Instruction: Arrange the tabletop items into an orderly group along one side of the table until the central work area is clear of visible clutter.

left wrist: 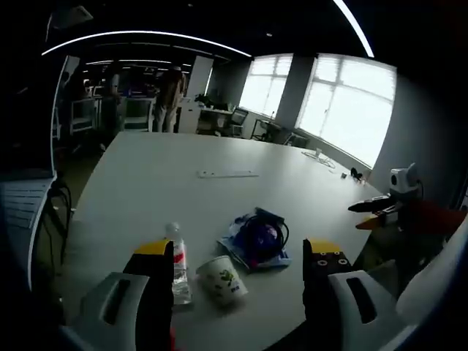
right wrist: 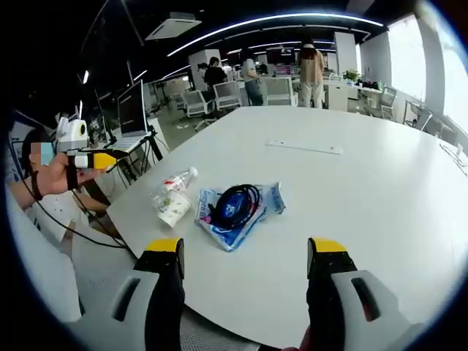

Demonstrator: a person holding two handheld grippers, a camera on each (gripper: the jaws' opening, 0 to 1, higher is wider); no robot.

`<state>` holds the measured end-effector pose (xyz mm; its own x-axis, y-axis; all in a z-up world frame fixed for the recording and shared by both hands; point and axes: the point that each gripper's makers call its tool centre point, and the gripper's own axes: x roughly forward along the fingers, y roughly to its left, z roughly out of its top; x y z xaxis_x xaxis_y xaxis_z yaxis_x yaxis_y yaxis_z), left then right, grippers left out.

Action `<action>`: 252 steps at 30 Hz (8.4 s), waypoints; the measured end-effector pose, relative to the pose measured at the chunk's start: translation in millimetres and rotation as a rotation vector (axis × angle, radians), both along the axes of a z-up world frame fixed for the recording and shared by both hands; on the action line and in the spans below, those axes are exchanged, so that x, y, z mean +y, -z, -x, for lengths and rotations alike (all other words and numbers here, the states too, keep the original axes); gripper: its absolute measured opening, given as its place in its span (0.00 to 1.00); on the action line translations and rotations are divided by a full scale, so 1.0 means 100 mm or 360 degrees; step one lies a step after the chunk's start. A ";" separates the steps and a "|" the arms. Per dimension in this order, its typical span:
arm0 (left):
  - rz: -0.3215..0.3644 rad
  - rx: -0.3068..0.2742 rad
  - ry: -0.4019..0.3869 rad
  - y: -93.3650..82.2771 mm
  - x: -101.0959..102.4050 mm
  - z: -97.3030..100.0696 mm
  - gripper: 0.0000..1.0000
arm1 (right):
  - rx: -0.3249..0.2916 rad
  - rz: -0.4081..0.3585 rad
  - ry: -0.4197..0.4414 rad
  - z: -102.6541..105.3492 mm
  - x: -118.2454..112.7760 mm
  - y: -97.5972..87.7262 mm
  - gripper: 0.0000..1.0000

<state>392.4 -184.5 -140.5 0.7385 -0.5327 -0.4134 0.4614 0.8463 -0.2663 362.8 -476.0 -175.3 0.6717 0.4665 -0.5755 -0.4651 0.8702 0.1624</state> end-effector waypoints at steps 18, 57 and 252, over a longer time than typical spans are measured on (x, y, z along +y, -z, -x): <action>0.0002 0.0010 0.0007 0.01 -0.02 0.02 0.73 | 0.0007 -0.0041 0.0006 0.02 0.05 0.01 0.67; -0.0031 0.0044 0.0000 0.10 0.04 0.04 0.72 | 0.0025 -0.0048 -0.0011 0.05 0.08 0.06 0.67; -0.0460 0.0568 -0.0136 1.22 0.45 -1.03 0.38 | 0.0109 0.0027 -0.0163 0.15 0.24 0.08 0.69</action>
